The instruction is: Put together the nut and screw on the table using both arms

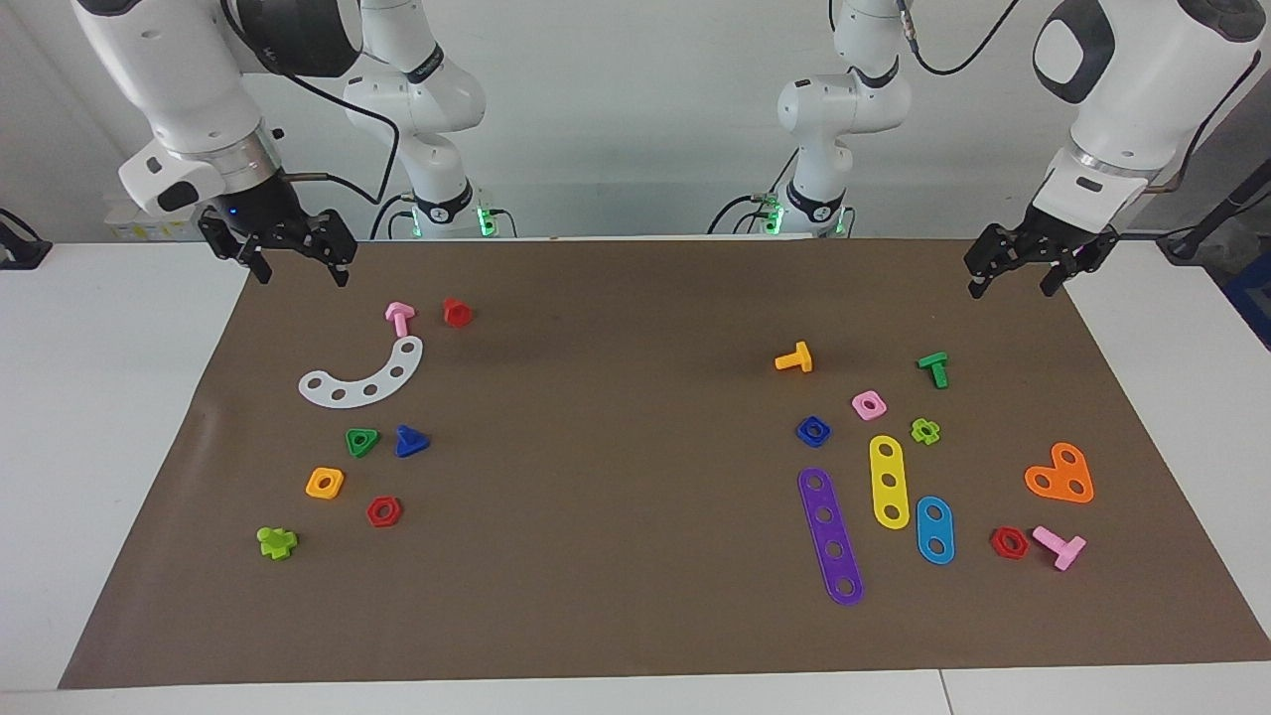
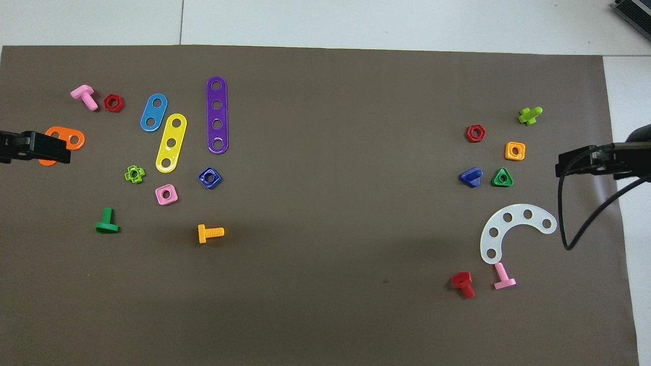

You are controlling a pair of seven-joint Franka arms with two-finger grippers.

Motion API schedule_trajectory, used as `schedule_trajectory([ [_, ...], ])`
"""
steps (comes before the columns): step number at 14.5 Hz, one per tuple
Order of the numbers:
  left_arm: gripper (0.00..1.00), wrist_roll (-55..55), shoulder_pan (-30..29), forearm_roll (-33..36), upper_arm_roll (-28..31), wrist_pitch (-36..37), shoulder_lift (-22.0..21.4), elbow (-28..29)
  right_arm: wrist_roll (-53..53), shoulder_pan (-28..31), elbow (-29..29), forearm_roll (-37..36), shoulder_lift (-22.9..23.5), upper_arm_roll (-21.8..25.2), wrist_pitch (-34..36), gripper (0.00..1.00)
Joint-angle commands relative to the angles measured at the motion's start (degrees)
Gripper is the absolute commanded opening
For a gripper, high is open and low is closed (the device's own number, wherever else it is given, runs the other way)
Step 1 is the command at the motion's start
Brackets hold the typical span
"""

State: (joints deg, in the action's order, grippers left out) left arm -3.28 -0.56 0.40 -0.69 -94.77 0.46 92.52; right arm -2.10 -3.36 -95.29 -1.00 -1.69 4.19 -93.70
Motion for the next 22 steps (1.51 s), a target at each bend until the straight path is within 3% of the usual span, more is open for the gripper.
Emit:
schedule_trajectory([
  [1,1.00,0.0,-0.4,-0.3,-0.1,-0.3,-1.7,1.9,5.7,0.8,-9.1,2.9,-1.0,-0.6,-9.8,1.00],
  [3,1.00,0.0,-0.4,-0.3,-0.1,-0.2,-1.7,1.9,8.5,0.1,-13.4,4.3,2.4,-0.6,-19.3,1.00],
  [6,1.00,0.0,-0.4,-0.3,-0.1,-0.2,-1.7,1.9,14.6,0.1,-13.9,4.4,8.9,-0.7,-24.5,1.00],
  [8,1.00,0.0,-0.4,-0.3,-0.1,-0.3,-1.7,1.9,17.6,0.1,-16.7,4.4,10.7,-0.7,-31.1,1.00],
  [15,1.00,0.0,-0.4,-0.3,-0.1,-0.2,-1.7,1.9,17.7,-3.0,-17.9,4.4,16.1,-0.8,-38.8,0.99],
  [17,1.00,0.0,-0.4,-0.3,-0.1,-0.3,-1.7,1.9,18.2,-3.0,-20.4,4.4,16.1,-0.8,-42.2,0.94],
  [22,1.00,0.0,-0.4,-0.3,-0.1,-0.2,-1.7,1.9,19.9,-2.6,-24.0,4.4,16.3,-0.8,-45.8,0.61],
])
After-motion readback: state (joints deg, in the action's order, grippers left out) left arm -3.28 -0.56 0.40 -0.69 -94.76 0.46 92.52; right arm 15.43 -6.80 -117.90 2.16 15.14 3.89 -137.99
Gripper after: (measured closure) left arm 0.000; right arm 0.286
